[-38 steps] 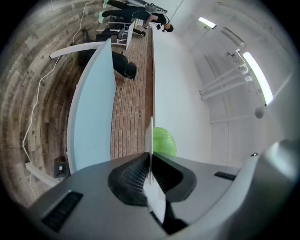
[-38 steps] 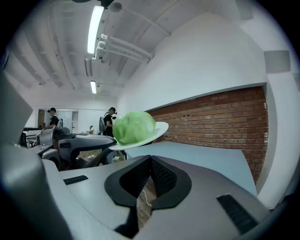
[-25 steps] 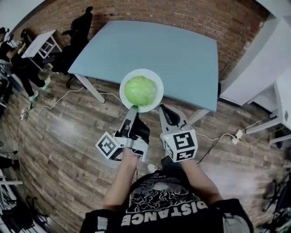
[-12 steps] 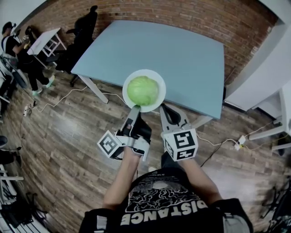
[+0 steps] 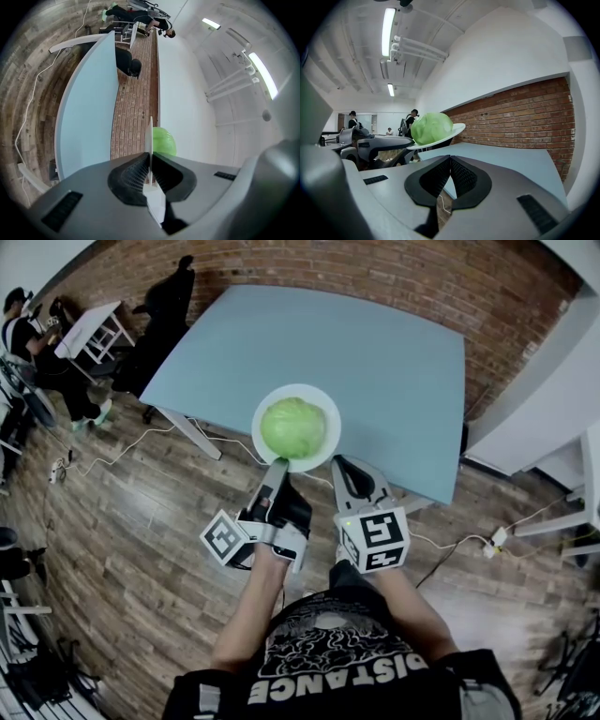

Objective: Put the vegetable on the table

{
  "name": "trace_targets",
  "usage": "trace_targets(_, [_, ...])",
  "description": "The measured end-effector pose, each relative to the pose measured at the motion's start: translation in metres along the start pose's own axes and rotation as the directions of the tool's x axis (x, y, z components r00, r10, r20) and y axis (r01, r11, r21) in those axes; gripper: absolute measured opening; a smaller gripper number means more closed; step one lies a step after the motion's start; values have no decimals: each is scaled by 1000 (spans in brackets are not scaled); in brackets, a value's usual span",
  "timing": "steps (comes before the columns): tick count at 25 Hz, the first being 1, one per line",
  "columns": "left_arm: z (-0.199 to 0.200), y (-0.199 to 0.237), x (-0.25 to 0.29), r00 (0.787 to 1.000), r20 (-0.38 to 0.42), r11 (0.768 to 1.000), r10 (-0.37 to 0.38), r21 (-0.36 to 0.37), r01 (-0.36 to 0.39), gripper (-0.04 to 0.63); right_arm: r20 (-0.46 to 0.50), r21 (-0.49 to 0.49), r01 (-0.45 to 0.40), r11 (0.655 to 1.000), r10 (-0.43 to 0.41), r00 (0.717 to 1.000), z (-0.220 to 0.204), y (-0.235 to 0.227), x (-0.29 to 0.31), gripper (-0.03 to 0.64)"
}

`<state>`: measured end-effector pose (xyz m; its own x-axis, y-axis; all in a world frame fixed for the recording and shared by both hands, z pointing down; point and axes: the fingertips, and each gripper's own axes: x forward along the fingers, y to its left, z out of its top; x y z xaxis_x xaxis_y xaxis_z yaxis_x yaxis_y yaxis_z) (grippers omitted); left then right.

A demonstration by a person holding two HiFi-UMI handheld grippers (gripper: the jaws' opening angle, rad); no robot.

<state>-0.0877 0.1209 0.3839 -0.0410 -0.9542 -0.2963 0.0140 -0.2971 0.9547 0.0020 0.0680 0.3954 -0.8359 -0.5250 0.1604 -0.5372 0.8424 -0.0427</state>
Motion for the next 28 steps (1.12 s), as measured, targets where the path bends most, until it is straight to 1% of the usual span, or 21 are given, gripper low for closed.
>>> trace_targets(7, [-7, 14, 45, 1000, -8, 1000, 18, 8, -18, 20, -10, -3, 9, 1000, -9, 1000, 6, -49, 23, 9])
trace_targets(14, [-13, 21, 73, 1000, -14, 1000, 16, 8, -16, 20, 6, -2, -4, 1000, 4, 1000, 12, -70, 37, 9])
trace_targets(21, [-21, 29, 102, 1000, -21, 1000, 17, 11, -17, 20, 0, -6, 1, 1000, -1, 1000, 13, -97, 44, 9])
trace_targets(26, [-37, 41, 136, 999, -27, 1000, 23, 11, -23, 20, -4, 9, -1, 1000, 1, 1000, 16, -135, 49, 9])
trace_targets(28, [-40, 43, 142, 999, -33, 1000, 22, 14, -22, 20, -2, 11, 3, 1000, -3, 1000, 16, -143, 48, 9])
